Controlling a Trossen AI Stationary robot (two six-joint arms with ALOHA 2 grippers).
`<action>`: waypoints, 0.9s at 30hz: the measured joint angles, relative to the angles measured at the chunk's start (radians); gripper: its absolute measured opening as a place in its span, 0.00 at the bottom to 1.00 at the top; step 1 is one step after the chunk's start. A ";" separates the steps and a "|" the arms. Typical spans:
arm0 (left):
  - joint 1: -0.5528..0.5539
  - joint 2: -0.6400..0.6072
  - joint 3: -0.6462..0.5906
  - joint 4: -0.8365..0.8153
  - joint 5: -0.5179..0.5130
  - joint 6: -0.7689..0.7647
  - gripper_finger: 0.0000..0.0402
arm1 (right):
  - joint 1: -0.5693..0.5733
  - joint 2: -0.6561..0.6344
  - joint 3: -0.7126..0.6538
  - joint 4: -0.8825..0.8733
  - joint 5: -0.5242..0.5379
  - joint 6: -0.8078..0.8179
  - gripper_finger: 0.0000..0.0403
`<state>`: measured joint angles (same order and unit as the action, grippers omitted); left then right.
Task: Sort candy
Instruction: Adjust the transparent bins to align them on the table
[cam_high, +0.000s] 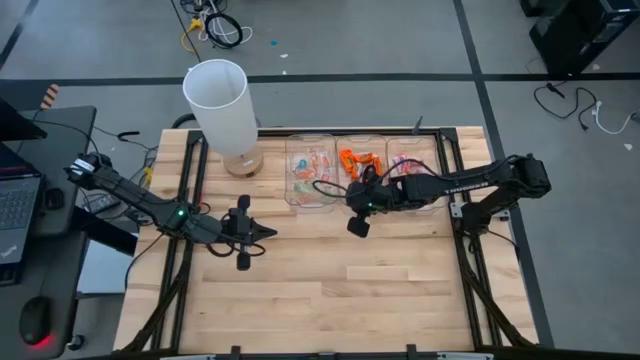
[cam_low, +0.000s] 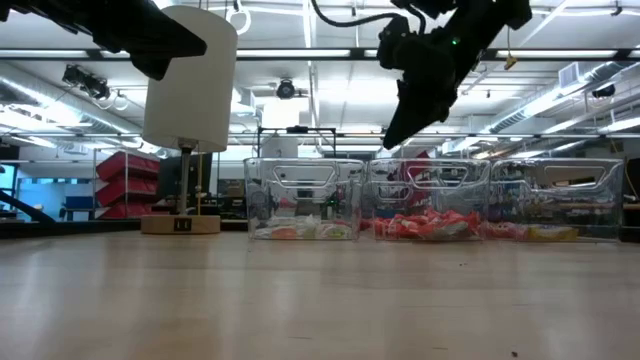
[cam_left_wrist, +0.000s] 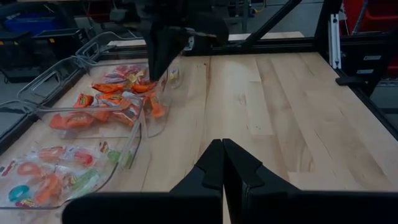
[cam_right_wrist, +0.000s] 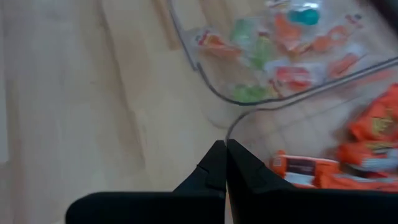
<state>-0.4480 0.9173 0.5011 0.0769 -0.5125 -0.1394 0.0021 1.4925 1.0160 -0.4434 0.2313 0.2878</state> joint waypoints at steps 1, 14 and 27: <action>0.000 0.000 0.000 0.000 -0.001 0.000 0.00 | -0.005 0.000 -0.011 0.013 -0.016 0.000 0.00; 0.000 0.001 0.000 0.000 -0.003 0.000 0.00 | -0.027 -0.004 -0.098 0.145 -0.039 -0.008 0.00; 0.000 0.001 0.000 -0.001 -0.003 0.001 0.00 | -0.032 -0.008 -0.100 0.161 -0.041 -0.029 0.00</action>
<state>-0.4480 0.9180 0.5011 0.0761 -0.5152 -0.1387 -0.0297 1.4842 0.9155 -0.2826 0.1903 0.2584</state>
